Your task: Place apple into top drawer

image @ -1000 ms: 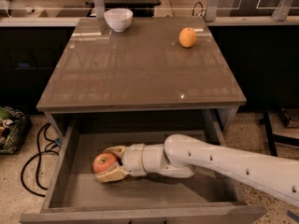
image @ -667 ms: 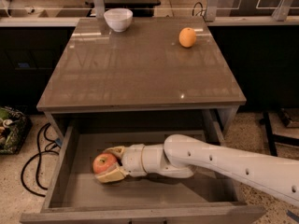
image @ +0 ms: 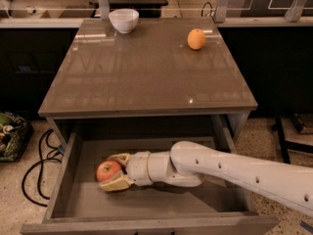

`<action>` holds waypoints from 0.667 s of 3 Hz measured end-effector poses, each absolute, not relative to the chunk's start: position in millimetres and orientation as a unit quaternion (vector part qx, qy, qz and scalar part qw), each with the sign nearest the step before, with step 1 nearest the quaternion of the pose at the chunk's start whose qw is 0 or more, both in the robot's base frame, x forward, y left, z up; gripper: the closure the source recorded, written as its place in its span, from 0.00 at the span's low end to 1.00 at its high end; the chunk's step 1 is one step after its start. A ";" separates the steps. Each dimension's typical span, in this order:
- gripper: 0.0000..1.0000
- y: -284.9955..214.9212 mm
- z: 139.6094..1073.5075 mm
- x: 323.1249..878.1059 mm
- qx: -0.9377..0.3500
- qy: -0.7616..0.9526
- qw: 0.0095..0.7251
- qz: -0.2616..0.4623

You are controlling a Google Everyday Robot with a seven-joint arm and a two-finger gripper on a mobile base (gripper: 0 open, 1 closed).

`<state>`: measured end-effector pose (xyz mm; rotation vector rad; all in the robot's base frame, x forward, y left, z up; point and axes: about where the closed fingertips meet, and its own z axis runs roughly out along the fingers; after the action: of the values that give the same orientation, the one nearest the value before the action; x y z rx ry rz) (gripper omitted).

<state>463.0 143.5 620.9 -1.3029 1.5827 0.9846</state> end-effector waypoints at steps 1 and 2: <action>0.13 144.8 621.0 462.3 -0.521 0.631 0.420 0.394; 0.00 146.2 621.2 461.4 -0.521 0.630 0.419 0.395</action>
Offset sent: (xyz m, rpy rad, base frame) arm -0.0007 0.0012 0.0001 0.0006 0.0002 0.0026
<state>461.4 146.2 621.2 -1.3073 1.5790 0.9896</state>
